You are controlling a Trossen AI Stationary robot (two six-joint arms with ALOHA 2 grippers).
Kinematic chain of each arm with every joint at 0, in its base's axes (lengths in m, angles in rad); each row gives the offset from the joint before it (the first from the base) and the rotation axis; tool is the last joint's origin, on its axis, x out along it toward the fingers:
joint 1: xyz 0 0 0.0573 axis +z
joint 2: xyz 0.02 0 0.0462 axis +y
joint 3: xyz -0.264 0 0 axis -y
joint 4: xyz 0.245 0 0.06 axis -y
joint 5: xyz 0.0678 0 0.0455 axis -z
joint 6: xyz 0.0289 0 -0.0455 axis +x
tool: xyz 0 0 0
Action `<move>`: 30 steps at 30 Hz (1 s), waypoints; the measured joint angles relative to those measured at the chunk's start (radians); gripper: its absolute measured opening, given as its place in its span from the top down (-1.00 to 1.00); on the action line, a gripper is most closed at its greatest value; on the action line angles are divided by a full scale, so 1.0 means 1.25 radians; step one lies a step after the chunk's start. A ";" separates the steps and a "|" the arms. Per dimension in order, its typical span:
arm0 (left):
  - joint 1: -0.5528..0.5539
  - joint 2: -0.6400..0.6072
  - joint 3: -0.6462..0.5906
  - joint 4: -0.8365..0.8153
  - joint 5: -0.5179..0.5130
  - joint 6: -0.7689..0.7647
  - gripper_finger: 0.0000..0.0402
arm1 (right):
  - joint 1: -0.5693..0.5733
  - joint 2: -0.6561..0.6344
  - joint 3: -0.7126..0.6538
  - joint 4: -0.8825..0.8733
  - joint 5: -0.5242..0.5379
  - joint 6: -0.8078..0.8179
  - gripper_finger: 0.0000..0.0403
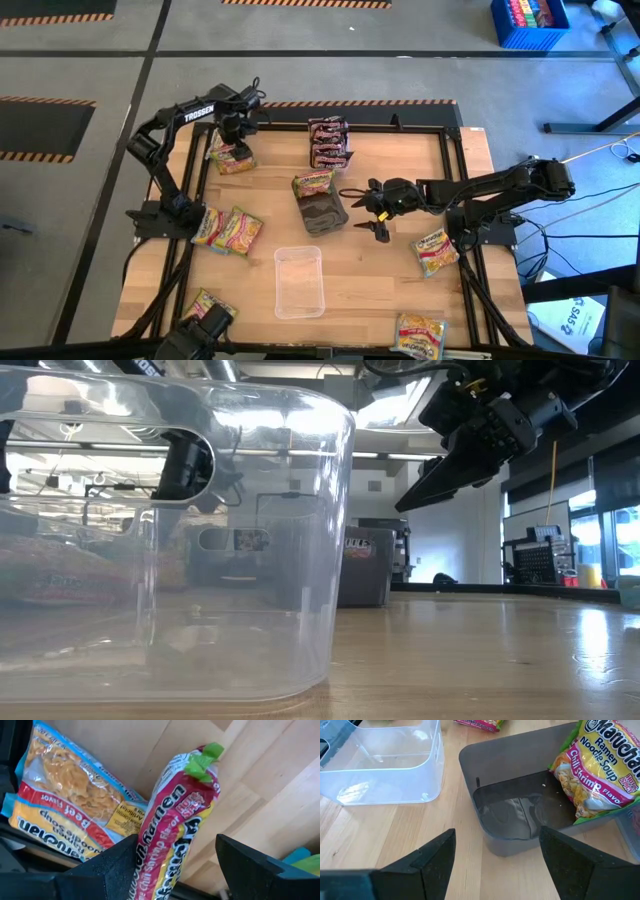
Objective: Sort Maruchan noodles
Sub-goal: Put the top green noodle pack into the black bin
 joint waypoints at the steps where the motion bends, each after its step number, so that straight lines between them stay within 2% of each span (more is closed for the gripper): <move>1: 0.000 0.000 0.000 0.000 0.005 0.000 -0.29 | 0.000 0.000 0.000 0.000 0.000 0.000 -0.33; 5: -0.003 0.000 0.000 -0.011 0.038 -0.001 -0.27 | 0.000 0.000 0.000 0.000 0.000 0.000 -0.33; 9: -0.016 0.000 0.000 -0.012 0.037 0.003 -0.20 | 0.000 0.000 0.000 0.000 0.000 0.000 -0.33; 19: -0.057 0.000 0.000 0.002 -0.011 0.040 -0.11 | 0.000 0.000 0.000 0.000 0.000 0.004 -0.33; 24: -0.061 0.000 -0.041 0.058 -0.012 0.081 -0.11 | 0.000 0.000 0.000 -0.003 0.000 0.005 -0.33; 30: -0.061 0.000 -0.093 0.056 -0.011 0.082 -0.06 | 0.000 0.000 0.000 -0.003 0.000 0.006 -0.33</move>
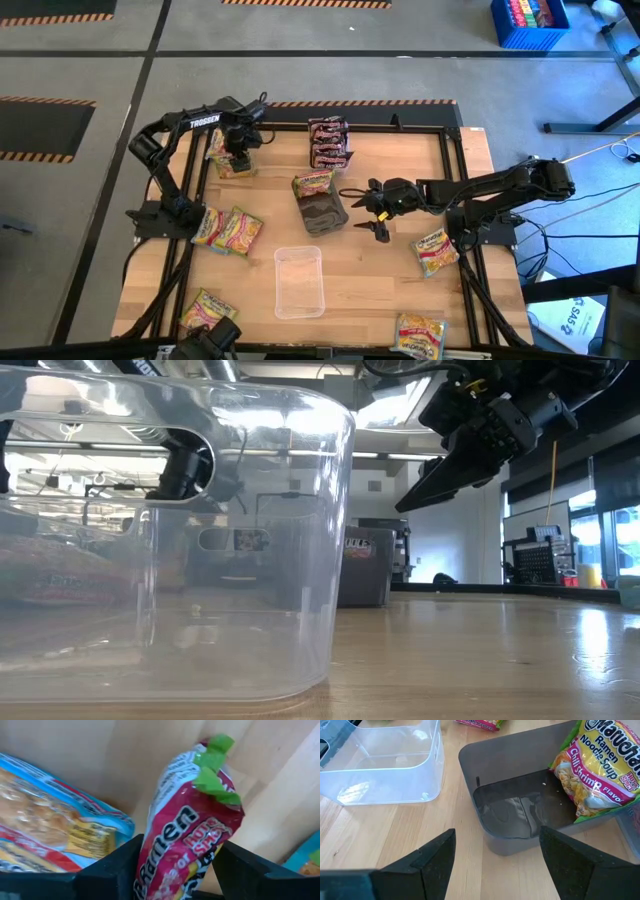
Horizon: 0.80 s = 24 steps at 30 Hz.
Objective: Sort Maruchan noodles
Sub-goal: Put the top green noodle pack into the black bin
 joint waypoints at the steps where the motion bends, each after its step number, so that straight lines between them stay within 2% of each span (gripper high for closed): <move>1: 0.000 0.000 -0.005 -0.003 0.002 0.000 -0.03 | 0.000 0.000 0.000 0.000 0.000 0.000 -0.33; 12: -0.042 0.000 -0.013 -0.022 -0.009 -0.009 0.41 | 0.000 0.000 0.000 0.005 0.000 0.000 -0.33; 18: -0.115 -0.001 0.005 -0.110 -0.112 -0.077 0.43 | 0.000 0.000 0.000 0.005 0.000 0.000 -0.33; 24: -0.195 -0.041 0.069 -0.159 -0.134 -0.143 0.43 | 0.000 0.000 0.000 0.002 0.009 0.000 -0.33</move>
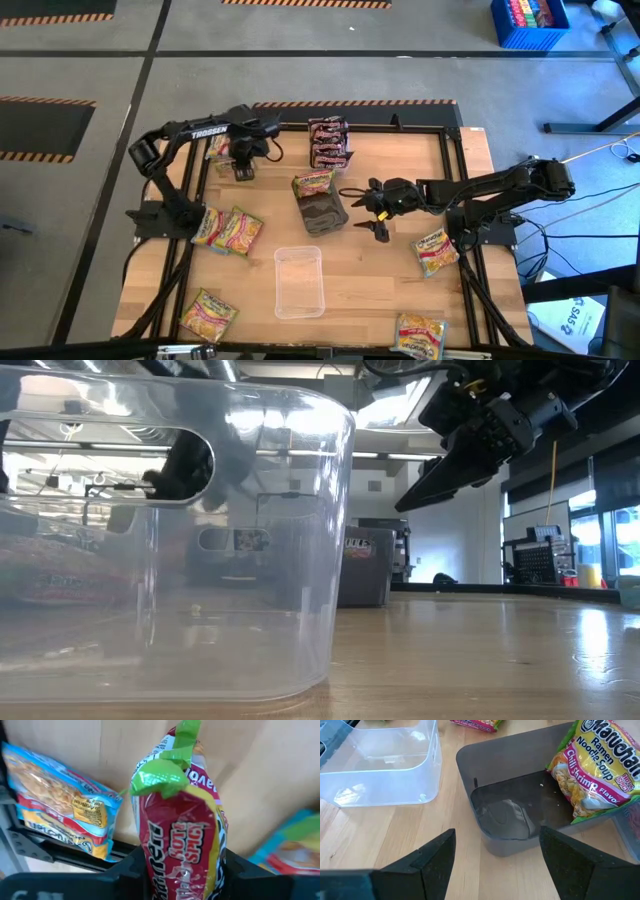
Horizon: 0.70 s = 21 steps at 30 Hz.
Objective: Sort Maruchan noodles
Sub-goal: Put the top green noodle pack into the black bin
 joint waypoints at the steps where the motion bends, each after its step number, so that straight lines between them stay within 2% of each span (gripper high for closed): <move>1: -0.016 -0.011 0.015 -0.007 -0.001 -0.012 0.43 | 0.000 0.000 0.000 -0.005 0.001 0.000 -0.33; 6: -0.095 -0.070 0.093 -0.018 0.002 -0.076 0.43 | 0.000 0.000 0.000 -0.028 0.030 0.000 -0.33; 9: -0.144 -0.090 0.140 -0.012 0.031 -0.119 0.43 | 0.000 0.000 0.000 -0.030 0.051 0.000 -0.33; 14: -0.219 -0.091 0.194 0.048 0.094 -0.172 0.43 | 0.000 0.000 0.000 -0.049 0.058 -0.006 -0.33; 21: -0.325 -0.088 0.205 0.187 0.109 -0.200 0.43 | -0.001 0.000 0.000 -0.068 0.059 -0.022 -0.33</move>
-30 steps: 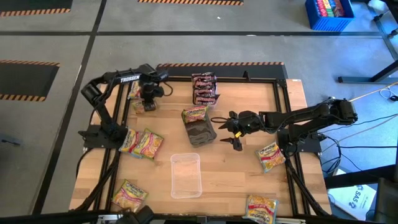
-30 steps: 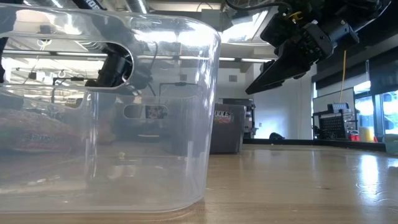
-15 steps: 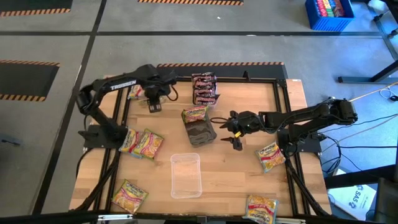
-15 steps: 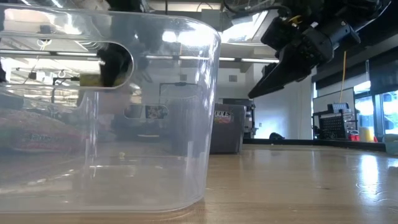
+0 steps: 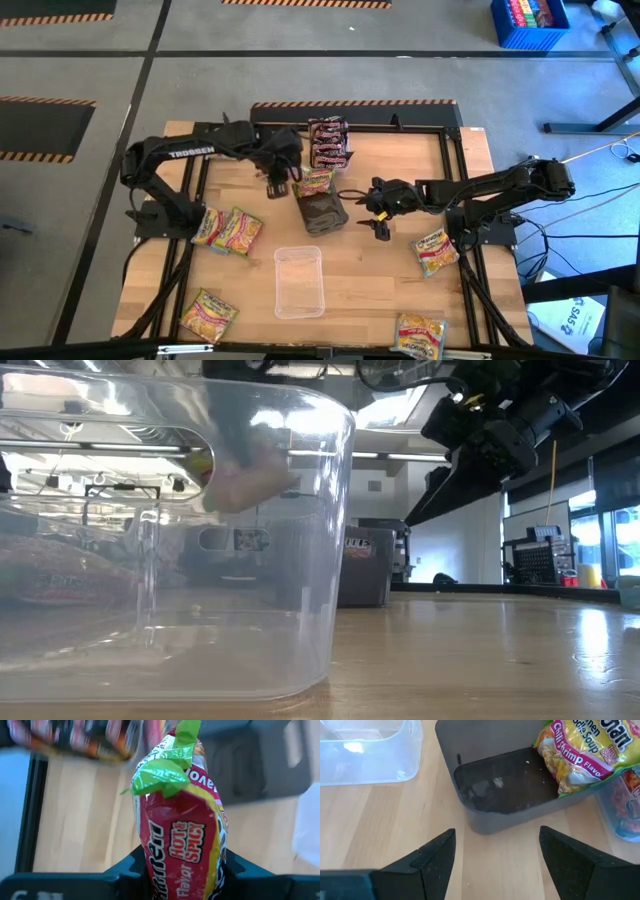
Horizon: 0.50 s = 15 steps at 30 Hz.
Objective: Sort Maruchan noodles
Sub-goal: Put the top green noodle pack into the black bin
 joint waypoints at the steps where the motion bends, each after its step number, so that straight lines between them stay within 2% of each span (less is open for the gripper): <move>1: -0.010 0.000 0.000 0.018 0.002 -0.002 0.43 | 0.000 0.000 0.000 0.003 0.000 -0.004 -0.33; 10: -0.072 0.022 0.002 0.219 0.031 -0.007 0.43 | 0.000 0.001 0.000 0.003 0.034 -0.006 -0.33; 15: -0.073 0.061 0.001 0.242 0.043 -0.010 0.43 | 0.000 0.001 0.000 0.004 0.034 -0.005 -0.33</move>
